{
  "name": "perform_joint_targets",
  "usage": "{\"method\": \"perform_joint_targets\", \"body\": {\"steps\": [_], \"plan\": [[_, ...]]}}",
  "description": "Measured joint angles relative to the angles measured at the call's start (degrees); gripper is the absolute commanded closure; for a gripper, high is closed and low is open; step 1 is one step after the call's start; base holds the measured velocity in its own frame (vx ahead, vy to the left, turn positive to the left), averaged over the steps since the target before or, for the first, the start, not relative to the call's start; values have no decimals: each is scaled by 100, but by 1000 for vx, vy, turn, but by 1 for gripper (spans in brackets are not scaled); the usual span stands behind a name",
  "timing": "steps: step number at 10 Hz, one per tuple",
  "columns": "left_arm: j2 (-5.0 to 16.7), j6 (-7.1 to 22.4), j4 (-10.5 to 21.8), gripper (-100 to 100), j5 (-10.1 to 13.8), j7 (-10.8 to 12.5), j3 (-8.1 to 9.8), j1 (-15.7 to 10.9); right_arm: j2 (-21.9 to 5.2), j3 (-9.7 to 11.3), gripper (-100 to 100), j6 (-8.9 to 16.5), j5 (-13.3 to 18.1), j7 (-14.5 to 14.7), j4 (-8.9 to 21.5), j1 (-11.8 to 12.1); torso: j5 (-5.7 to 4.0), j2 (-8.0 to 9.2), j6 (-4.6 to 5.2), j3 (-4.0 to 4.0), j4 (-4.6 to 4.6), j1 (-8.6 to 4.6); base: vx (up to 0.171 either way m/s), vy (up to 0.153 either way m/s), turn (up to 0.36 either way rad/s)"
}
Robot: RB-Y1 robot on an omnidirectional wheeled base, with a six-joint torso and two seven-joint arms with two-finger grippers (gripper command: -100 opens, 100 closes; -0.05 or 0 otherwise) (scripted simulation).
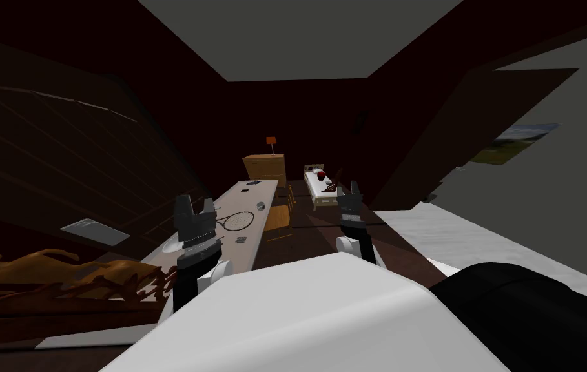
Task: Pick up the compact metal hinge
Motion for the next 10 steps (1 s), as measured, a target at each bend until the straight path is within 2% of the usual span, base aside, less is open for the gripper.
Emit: {"method": "perform_joint_targets", "body": {"steps": [3,4,6,10], "plan": [[470,324,215,-100,182,-130,-8,-72,0,0,0,0,0,0,0,1,-1,-11,-1,-6,-3,-7,30,-25,53],[612,357,411,-100,254,-190,-39,-64,0,0,0,0,0,0,0,1,-1,-13,-1,-8,-3,-7,36,-28,57],[947,589,812,-100,478,-322,-9,-214,0,0,0,0,0,0,0,1,-1,-20,-1,-11,-4,-8,40,-26,43],[1248,1001,1143,-100,733,-546,-81,-265,0,0,0,0,0,0,0,0,-1,-12,0,-7,-3,-3,29,-17,37]]}}
